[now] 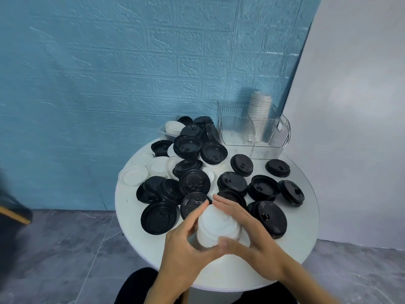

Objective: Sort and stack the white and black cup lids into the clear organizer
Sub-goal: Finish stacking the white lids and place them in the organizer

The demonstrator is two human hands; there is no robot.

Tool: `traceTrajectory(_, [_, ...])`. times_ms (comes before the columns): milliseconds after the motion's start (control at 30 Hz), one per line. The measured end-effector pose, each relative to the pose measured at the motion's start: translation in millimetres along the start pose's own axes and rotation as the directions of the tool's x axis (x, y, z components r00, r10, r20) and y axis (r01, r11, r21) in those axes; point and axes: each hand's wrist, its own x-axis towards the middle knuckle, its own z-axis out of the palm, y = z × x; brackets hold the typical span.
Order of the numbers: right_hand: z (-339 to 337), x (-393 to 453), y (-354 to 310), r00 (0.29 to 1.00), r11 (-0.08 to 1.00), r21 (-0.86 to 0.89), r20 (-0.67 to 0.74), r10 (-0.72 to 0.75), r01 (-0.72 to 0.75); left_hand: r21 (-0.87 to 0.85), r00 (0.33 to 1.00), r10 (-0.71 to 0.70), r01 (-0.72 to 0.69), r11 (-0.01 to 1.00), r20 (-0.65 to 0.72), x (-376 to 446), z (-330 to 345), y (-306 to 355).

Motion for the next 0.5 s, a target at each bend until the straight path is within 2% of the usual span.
traceTrajectory(167, [-7.9,-3.7,0.0,0.996,0.997,-0.027,0.048,0.080,-0.078,0.064,0.998,0.056,-0.056,0.996,-0.001,2.7,0.3,2.0])
traceTrajectory(400, [-17.0,-2.7,-1.1,0.994,0.979,-0.197,0.076,0.077,-0.061,0.129,0.992,0.127,-0.126,0.984,0.005,1.0,0.5,6.8])
traceTrajectory(467, [-24.9,4.8,1.0,0.998,0.979,-0.196,0.024,0.054,-0.048,0.134,0.989,0.146,-0.144,0.980,-0.004,1.2,0.6,7.1])
traceTrajectory(500, [-31.5,11.4,2.6,0.998,0.983,-0.174,-0.050,0.047,-0.055,0.134,0.988,0.154,-0.151,0.979,-0.009,1.6,0.6,7.1])
